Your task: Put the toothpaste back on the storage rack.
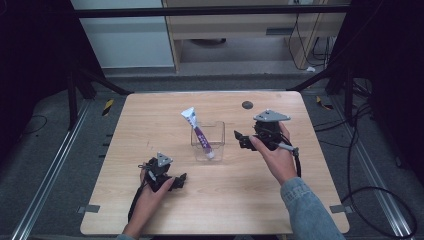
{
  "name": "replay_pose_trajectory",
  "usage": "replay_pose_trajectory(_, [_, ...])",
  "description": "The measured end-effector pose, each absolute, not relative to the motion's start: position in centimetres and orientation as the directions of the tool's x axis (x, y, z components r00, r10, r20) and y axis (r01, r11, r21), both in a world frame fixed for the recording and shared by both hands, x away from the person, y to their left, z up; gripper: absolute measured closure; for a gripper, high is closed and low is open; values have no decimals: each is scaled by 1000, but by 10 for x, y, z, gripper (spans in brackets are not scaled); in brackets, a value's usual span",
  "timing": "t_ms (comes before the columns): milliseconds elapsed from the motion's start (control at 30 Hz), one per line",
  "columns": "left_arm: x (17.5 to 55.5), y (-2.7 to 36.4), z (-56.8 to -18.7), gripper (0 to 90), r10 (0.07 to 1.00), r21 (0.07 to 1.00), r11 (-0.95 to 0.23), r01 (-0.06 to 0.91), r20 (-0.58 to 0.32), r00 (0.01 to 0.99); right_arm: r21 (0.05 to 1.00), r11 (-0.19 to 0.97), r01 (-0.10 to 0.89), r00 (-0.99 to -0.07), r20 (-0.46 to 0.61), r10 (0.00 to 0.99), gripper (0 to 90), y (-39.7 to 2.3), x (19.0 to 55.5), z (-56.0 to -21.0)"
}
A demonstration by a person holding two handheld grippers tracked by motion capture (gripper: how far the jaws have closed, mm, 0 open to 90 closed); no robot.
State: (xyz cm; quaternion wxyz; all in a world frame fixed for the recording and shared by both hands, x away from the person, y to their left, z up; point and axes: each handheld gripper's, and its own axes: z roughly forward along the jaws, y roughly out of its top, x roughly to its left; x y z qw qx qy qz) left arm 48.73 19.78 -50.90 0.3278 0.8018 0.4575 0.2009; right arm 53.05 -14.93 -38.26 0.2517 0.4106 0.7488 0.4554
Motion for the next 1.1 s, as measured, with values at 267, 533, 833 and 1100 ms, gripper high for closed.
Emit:
replay_pose_trajectory(267, [487,197,-509,0,864,710,-367,601,21,503,881,288,375,-503,-67,862,63,-164,523,-385])
replay_pose_trajectory(533, [486,197,-509,0,864,712,-365,600,18,503,864,245,439,-464,-16,886,79,-190,516,-401])
replay_pose_trajectory(833, [486,197,-509,0,864,712,-364,600,18,503,845,229,484,-421,-5,907,87,-217,508,-421])
replay_pose_trajectory(1100, [486,197,-509,0,864,712,-365,600,18,503,821,230,523,-406,3,914,111,-232,502,-433])
